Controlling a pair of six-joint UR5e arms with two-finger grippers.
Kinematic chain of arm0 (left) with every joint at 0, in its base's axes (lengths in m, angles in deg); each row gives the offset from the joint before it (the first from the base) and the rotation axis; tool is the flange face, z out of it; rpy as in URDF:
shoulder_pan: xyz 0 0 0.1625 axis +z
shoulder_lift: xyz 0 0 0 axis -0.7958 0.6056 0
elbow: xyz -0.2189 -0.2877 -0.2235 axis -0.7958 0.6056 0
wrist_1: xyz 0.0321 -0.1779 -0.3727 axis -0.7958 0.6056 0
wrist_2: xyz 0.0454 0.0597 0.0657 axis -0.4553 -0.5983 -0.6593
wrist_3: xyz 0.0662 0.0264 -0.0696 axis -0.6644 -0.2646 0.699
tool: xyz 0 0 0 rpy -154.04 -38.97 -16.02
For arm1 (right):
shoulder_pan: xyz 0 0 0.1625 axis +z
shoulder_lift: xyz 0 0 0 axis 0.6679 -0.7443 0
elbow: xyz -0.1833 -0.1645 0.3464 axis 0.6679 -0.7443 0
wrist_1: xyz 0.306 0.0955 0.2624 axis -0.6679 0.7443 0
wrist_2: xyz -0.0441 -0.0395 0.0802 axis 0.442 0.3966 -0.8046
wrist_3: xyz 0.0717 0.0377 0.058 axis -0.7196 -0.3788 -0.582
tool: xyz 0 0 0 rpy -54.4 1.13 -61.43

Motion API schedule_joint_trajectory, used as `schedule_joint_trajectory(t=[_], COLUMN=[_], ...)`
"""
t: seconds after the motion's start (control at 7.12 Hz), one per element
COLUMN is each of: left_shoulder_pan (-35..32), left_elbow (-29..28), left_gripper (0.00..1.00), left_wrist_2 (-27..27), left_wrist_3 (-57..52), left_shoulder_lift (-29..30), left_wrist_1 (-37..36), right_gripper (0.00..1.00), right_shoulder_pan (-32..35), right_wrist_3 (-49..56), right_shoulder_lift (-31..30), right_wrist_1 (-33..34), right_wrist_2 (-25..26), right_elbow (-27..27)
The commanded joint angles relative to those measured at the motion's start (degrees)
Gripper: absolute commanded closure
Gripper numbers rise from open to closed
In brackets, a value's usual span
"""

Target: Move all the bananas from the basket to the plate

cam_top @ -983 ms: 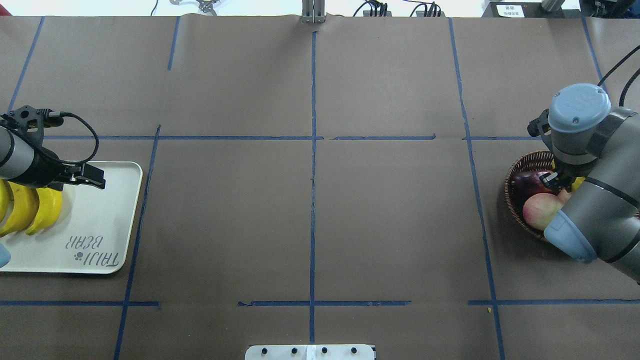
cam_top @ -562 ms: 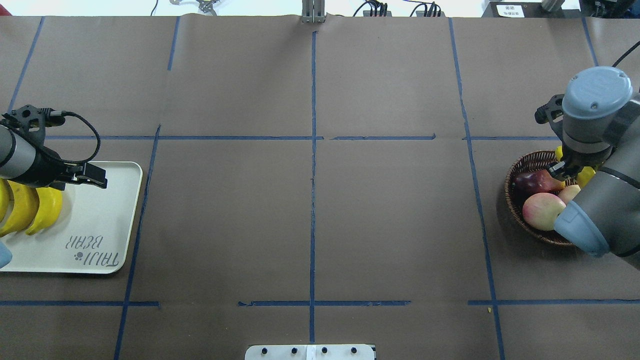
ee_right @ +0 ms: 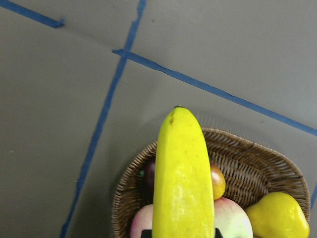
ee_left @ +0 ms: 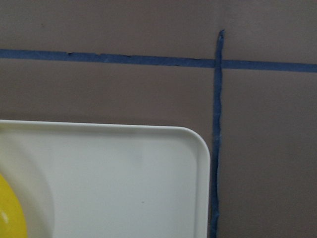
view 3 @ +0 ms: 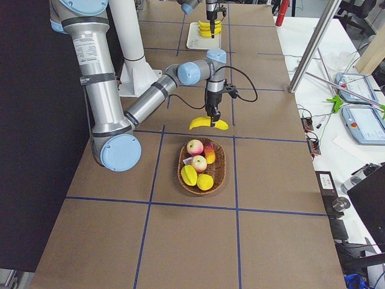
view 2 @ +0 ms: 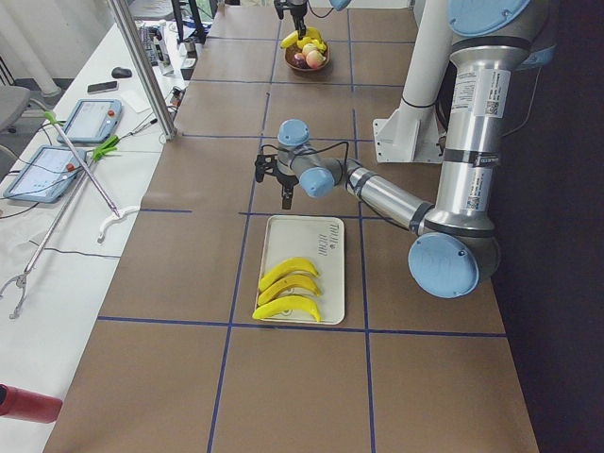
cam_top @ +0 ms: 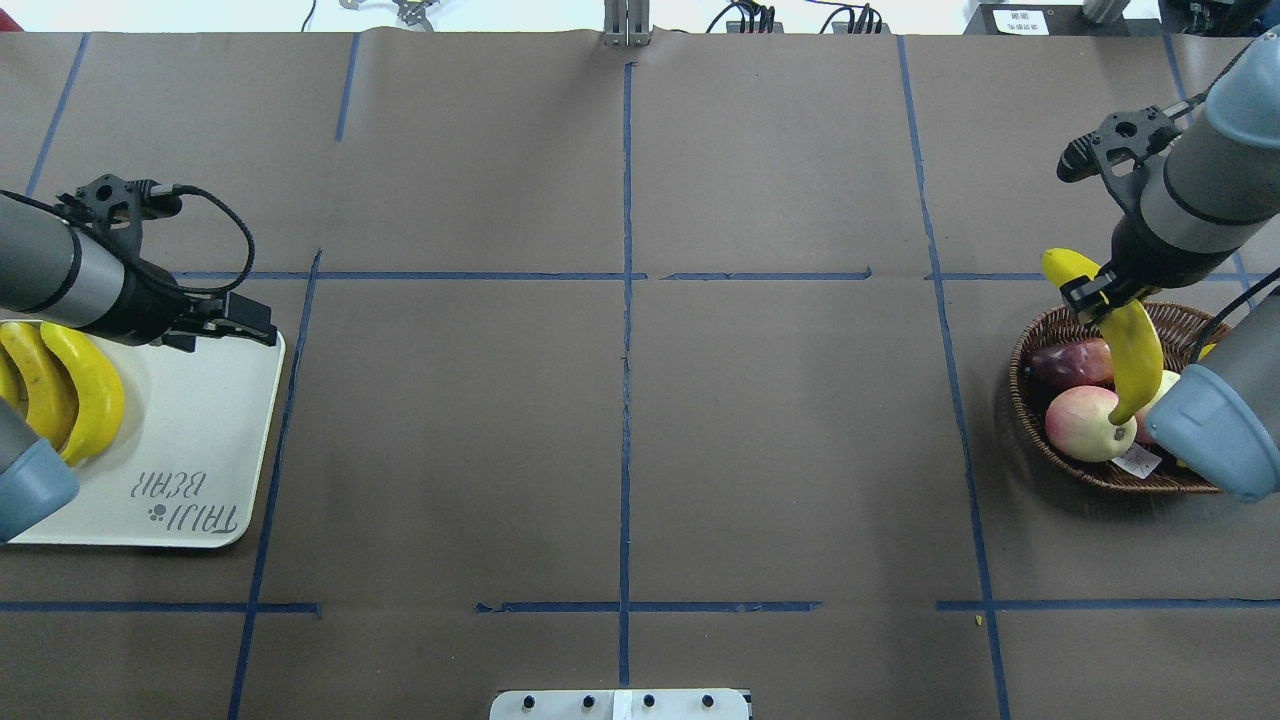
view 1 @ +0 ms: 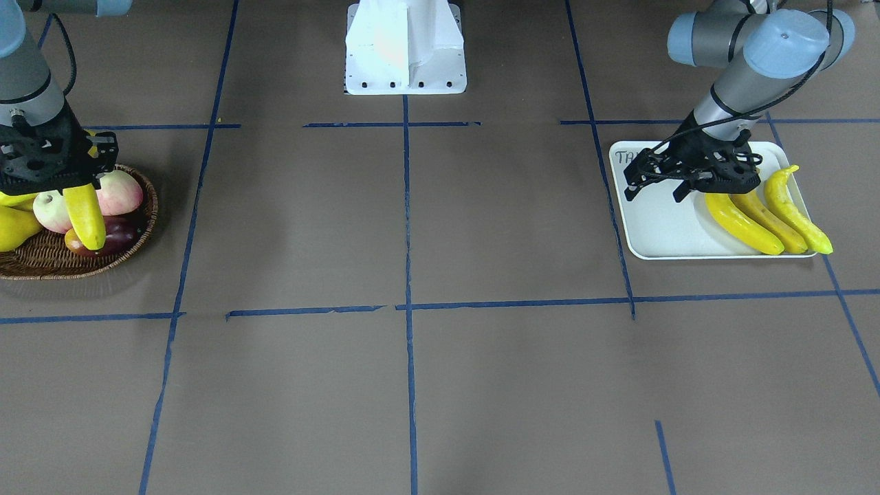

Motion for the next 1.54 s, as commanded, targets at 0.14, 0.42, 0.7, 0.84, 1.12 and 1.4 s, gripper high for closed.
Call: schedule_joint_trajectory(t=[0.14, 0.42, 0.7, 0.84, 1.12, 1.4], left_shoulder_pan=[5.0, 6.5, 7.0, 7.0, 7.3, 8.7], left_elbow=[-0.3, -0.5, -1.0, -1.2, -4.4, -8.3], left_gripper=[0.0, 0.0, 0.0, 0.0, 0.0, 0.0], left_wrist_2=[0.2, 0.1, 0.0, 0.1, 0.0, -0.4], left_wrist_3=[14.1, 25.9, 39.8, 44.8, 54.9, 58.0], left_shoulder_lift=[10.8, 16.1, 21.3, 23.8, 26.2, 28.2], left_wrist_1=[0.2, 0.1, 0.2, 0.4, 9.3, 14.8], right_gripper=[0.99, 1.0, 1.0, 1.0, 1.0, 1.0], right_shoulder_pan=[0.0, -3.9, -9.2, -13.3, -21.5, -24.1], right_wrist_3=[-1.8, -15.1, -29.9, -36.1, -42.8, -45.6], right_shoulder_lift=[3.1, 2.8, 3.2, 3.8, 9.1, 11.5], right_wrist_1=[-10.4, -24.4, -42.4, -50.2, -54.4, -54.0], right_wrist_2=[-6.8, -8.0, -6.5, -2.7, 7.8, 8.2], right_elbow=[0.1, -1.5, -4.5, -5.9, -8.2, -8.9])
